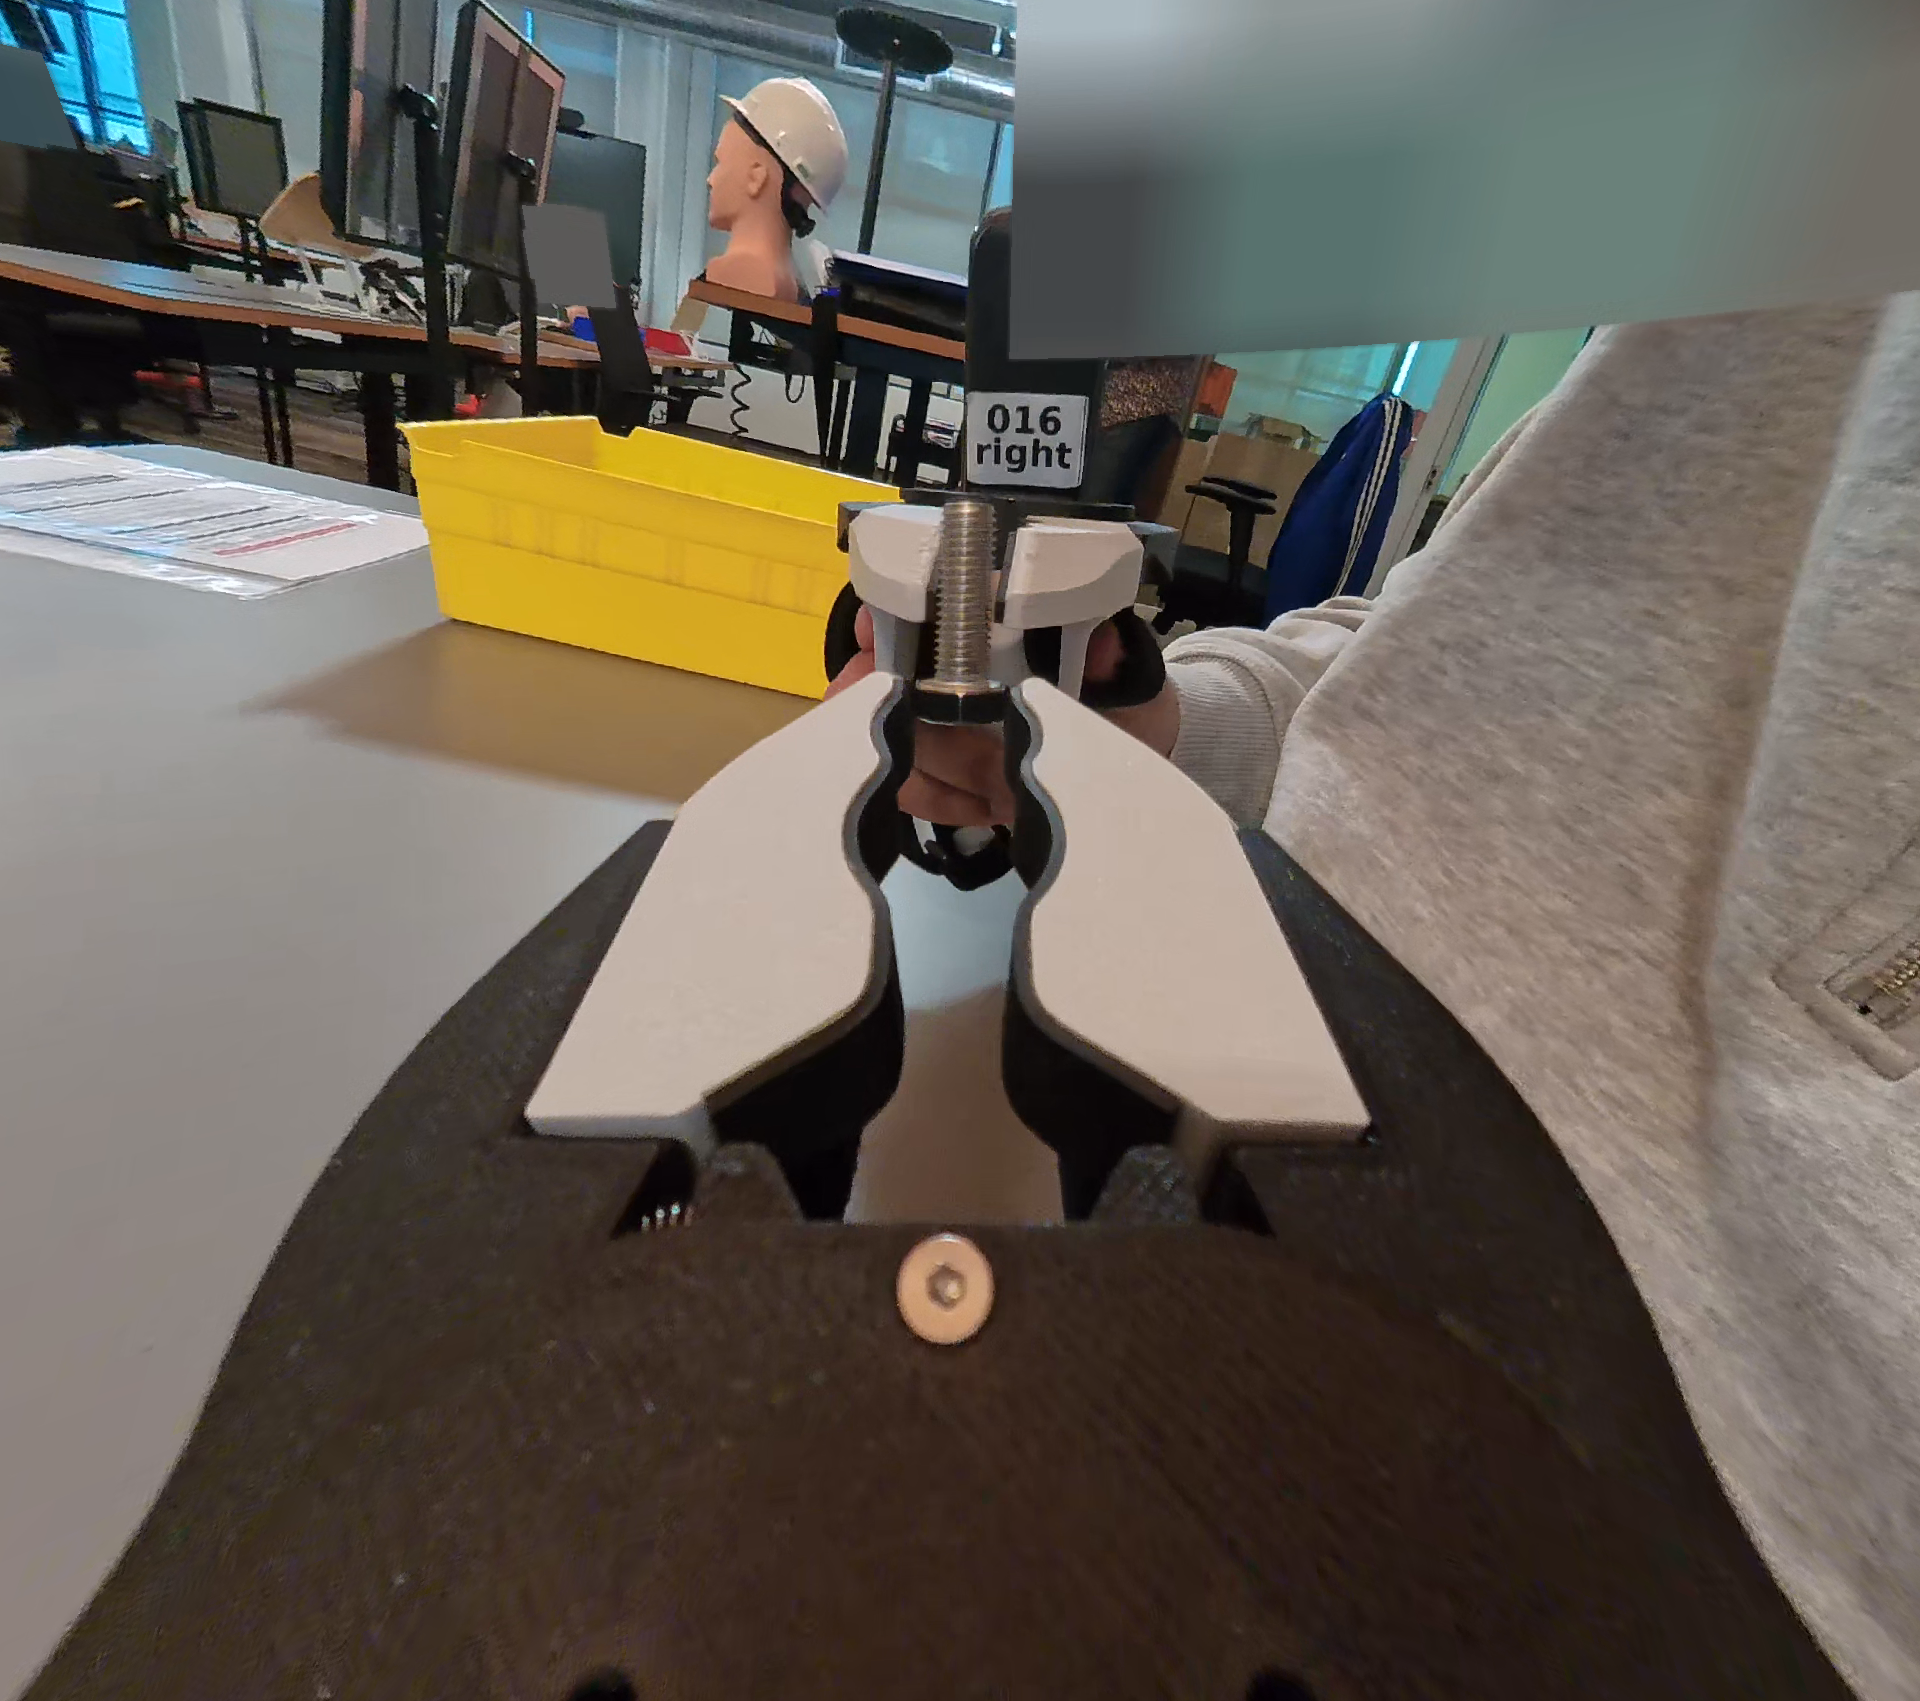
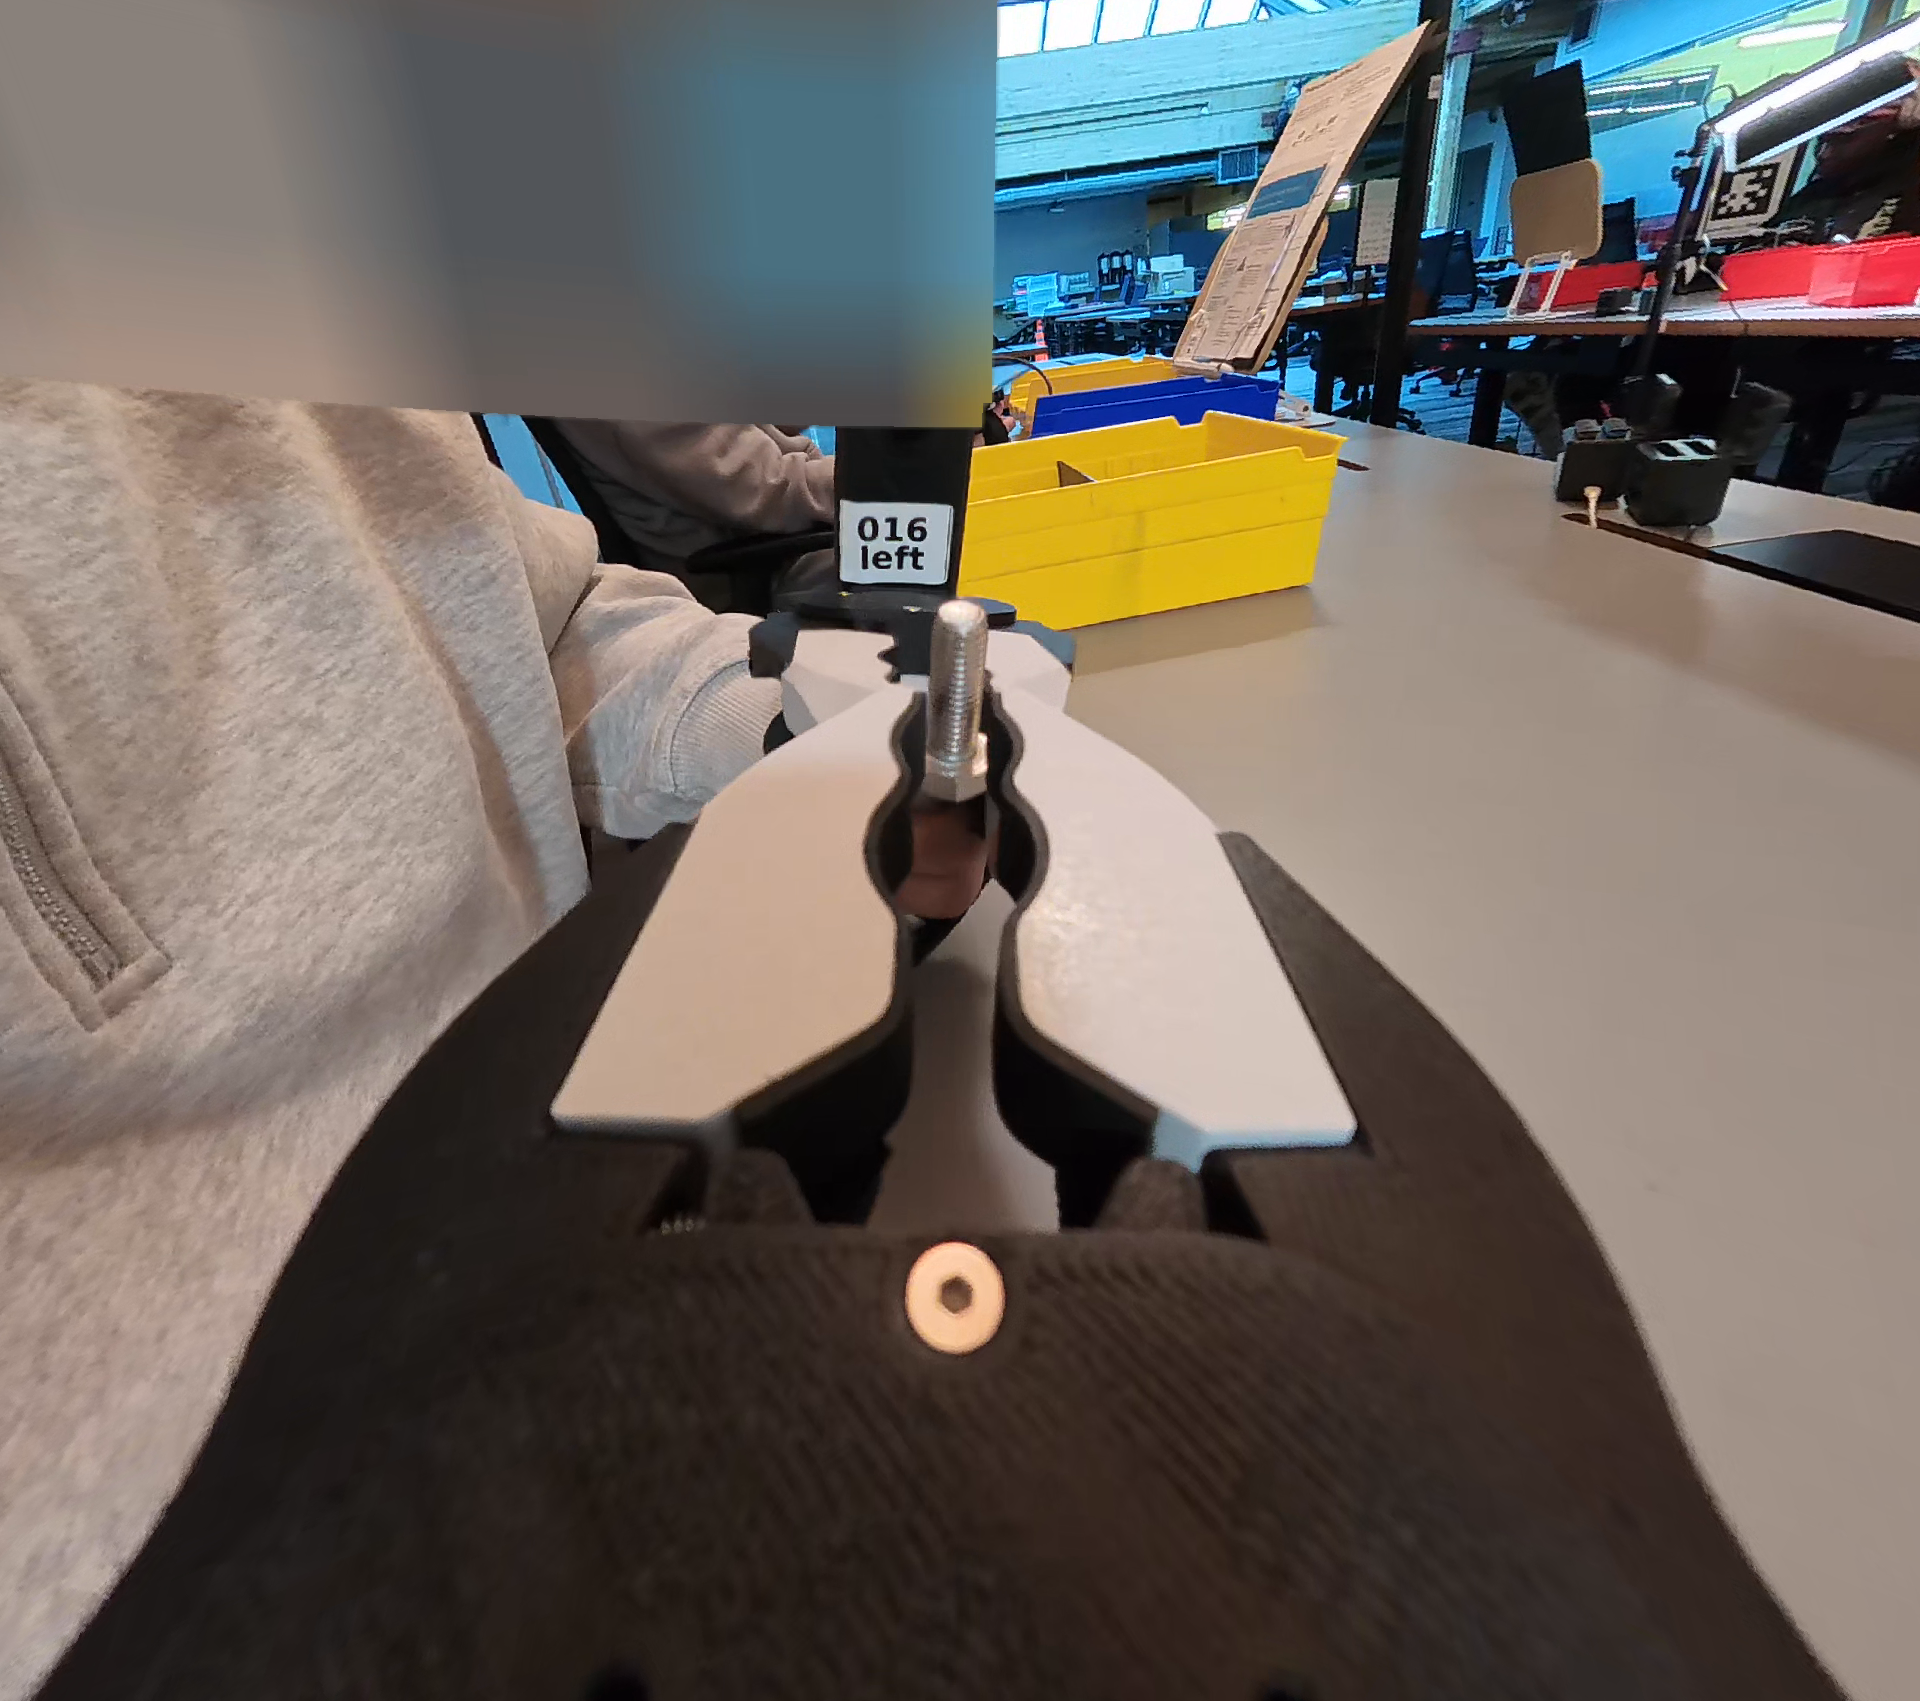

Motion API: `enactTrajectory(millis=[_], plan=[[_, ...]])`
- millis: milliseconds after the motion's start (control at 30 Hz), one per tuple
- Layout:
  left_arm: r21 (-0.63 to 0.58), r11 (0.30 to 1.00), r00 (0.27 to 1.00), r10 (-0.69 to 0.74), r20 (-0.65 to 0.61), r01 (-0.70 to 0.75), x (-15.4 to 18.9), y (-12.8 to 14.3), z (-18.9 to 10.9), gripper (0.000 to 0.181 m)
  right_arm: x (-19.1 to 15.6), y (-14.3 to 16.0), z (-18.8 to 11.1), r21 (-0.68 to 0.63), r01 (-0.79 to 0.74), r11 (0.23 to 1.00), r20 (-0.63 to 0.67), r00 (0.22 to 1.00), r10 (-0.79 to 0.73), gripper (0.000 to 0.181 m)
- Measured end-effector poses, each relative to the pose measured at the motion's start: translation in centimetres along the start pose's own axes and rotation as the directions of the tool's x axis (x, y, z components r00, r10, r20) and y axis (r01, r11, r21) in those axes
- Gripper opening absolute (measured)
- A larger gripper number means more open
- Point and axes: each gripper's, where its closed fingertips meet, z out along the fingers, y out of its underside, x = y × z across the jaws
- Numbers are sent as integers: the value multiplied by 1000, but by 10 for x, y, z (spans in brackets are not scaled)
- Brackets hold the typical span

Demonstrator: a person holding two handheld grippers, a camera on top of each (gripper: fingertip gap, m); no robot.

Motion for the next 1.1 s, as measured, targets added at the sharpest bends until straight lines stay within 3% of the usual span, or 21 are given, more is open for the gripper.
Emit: enactTrajectory(millis=[1100], plan=[[-4,1000,1000,-14,10,14,-3,1,0,17,3,4,0,-10,-40,999,-5,999,40,13]])
